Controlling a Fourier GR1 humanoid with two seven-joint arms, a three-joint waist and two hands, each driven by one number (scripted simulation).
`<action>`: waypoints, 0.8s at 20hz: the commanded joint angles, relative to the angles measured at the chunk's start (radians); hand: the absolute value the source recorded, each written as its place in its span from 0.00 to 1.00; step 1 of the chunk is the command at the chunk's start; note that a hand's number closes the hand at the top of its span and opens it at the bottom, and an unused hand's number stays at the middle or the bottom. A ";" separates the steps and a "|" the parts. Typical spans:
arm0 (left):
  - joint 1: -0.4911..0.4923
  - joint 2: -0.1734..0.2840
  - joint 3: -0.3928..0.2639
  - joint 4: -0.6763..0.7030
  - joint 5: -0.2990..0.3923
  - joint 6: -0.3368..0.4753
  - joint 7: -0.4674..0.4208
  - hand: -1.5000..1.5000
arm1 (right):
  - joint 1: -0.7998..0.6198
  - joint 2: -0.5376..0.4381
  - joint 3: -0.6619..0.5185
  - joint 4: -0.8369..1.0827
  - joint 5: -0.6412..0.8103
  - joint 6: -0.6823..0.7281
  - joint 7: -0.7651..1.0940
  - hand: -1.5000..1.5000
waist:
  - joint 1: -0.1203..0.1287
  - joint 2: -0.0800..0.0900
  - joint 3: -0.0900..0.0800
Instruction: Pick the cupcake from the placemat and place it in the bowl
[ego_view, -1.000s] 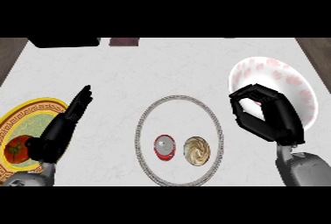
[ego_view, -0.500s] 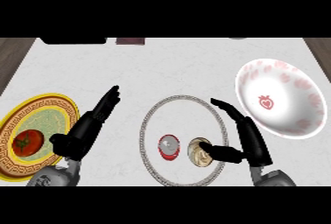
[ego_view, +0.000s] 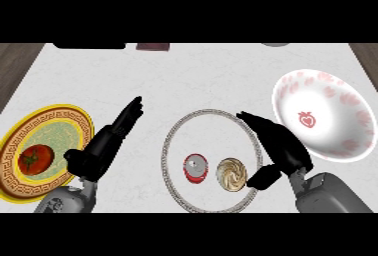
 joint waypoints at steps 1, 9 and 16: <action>-0.012 -0.019 -0.003 0.029 -0.004 -0.003 -0.015 0.50 | -0.079 0.012 0.063 -0.025 -0.078 0.263 0.235 0.00 | -0.002 0.003 0.000; -0.029 -0.037 0.006 0.036 -0.017 -0.001 0.005 0.50 | -0.228 0.190 0.026 -0.042 -0.328 0.484 0.680 0.00 | -0.009 0.004 0.004; 0.016 -0.030 0.019 0.002 -0.019 -0.018 0.012 0.50 | -0.222 0.194 0.069 -0.073 -0.341 0.460 0.766 0.00 | -0.013 0.001 0.005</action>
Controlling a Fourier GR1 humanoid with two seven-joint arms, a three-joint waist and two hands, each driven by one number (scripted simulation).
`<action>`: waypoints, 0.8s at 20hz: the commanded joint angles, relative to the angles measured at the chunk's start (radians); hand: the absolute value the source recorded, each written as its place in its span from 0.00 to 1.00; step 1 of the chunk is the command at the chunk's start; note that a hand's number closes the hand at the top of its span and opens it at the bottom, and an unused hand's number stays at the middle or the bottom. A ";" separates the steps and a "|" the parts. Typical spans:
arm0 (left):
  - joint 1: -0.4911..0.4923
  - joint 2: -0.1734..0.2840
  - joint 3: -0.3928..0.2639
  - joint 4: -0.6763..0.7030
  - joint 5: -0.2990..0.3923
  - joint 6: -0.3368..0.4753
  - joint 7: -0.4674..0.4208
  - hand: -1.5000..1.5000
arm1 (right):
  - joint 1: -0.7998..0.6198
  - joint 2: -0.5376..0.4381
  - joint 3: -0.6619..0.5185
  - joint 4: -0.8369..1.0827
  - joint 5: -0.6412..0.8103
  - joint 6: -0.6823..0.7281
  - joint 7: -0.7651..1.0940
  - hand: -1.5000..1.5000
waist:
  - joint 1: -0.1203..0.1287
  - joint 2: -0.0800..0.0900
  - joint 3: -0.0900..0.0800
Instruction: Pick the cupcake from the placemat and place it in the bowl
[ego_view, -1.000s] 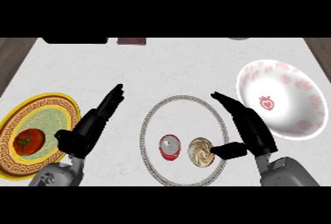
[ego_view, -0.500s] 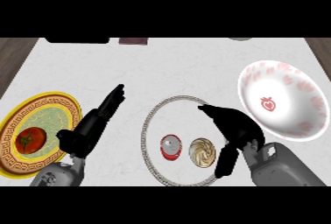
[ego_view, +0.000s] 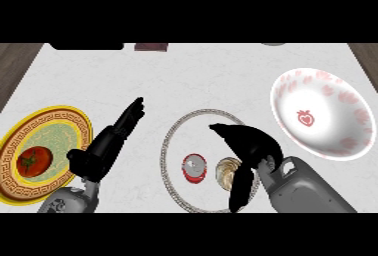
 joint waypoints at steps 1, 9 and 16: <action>-0.014 0.026 0.044 -0.069 0.025 -0.016 0.063 0.50 | -0.020 0.013 0.002 -0.015 -0.010 0.066 0.188 0.00 | 0.001 0.000 0.001; 0.029 -0.017 0.016 -0.039 -0.029 -0.027 0.004 0.50 | -0.032 0.064 0.033 -0.032 0.111 0.038 0.172 0.00 | 0.000 0.001 0.001; 0.004 0.010 0.089 -0.041 0.001 -0.070 0.030 0.50 | 0.150 0.022 0.153 -0.095 0.371 -0.060 0.042 0.00 | -0.006 0.001 0.002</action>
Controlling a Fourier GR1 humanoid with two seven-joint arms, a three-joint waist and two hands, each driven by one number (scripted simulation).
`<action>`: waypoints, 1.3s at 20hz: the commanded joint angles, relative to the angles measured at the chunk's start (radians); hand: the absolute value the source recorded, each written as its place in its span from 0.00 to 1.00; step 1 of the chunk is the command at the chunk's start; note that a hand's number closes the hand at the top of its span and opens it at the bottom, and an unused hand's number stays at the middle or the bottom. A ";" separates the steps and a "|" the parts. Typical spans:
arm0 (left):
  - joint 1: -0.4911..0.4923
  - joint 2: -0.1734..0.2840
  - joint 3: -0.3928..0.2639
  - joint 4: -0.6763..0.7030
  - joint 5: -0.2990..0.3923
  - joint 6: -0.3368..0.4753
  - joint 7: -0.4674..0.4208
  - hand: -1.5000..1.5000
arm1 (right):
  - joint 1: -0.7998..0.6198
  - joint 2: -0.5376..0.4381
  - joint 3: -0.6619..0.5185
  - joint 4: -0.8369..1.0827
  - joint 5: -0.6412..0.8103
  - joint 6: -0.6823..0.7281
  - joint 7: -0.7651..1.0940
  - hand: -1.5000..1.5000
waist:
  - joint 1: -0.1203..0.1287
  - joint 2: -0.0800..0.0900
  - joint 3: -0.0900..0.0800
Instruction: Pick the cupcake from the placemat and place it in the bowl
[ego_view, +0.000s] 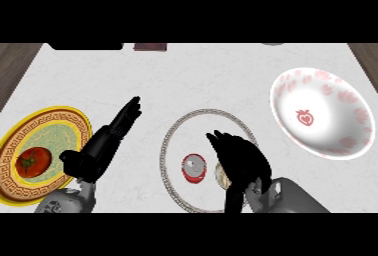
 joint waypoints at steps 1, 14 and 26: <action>-0.025 0.022 0.071 0.097 0.025 -0.058 -0.070 0.50 | 0.027 0.027 0.041 0.024 0.124 -0.032 0.060 0.00 | -0.001 0.002 0.000; 0.006 -0.045 0.069 0.047 -0.046 -0.062 -0.034 0.50 | 0.137 0.067 -0.065 0.118 0.269 0.011 -0.073 0.00 | 0.003 0.001 0.000; 0.038 -0.068 0.085 -0.069 -0.060 -0.118 0.042 0.50 | 0.093 0.080 -0.177 0.277 0.364 -0.029 -0.373 1.00 | 0.009 0.002 0.001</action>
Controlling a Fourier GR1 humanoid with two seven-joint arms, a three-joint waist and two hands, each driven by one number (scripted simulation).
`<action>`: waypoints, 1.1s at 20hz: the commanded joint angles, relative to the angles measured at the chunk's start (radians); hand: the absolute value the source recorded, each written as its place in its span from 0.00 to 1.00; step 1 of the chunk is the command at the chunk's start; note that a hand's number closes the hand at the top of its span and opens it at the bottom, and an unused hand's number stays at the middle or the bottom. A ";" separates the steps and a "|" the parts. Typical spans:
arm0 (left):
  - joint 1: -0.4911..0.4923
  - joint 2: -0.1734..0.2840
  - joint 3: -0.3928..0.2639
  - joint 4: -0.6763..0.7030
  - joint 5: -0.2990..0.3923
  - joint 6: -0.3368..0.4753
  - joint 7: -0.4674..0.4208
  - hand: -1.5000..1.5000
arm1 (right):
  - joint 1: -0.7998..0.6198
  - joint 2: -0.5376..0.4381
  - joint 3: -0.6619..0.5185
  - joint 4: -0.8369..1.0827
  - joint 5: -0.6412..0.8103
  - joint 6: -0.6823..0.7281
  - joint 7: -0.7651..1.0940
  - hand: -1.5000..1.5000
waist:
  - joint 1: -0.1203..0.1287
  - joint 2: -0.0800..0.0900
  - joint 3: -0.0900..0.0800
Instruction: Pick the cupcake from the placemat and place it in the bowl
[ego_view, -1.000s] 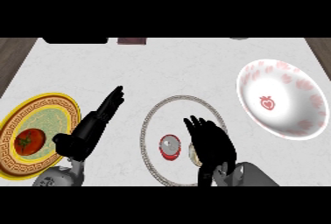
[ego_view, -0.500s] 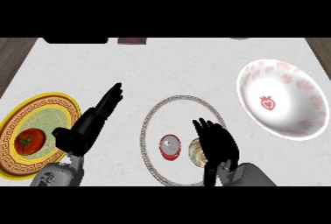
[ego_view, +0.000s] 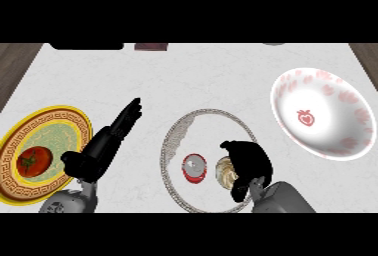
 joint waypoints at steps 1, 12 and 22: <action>0.049 -0.011 0.003 -0.029 -0.021 0.005 -0.018 0.50 | -0.080 0.038 -0.030 0.091 0.040 -0.021 -0.089 1.00 | 0.005 0.000 0.000; -0.005 -0.068 0.015 0.036 -0.063 -0.011 -0.011 0.50 | 0.005 0.093 0.008 0.028 0.195 -0.081 -0.157 1.00 | -0.003 -0.001 0.000; -0.021 -0.039 0.074 -0.029 -0.031 -0.044 0.060 0.50 | -0.033 -0.010 -0.060 -0.078 0.344 -0.125 -0.166 1.00 | -0.011 -0.004 0.000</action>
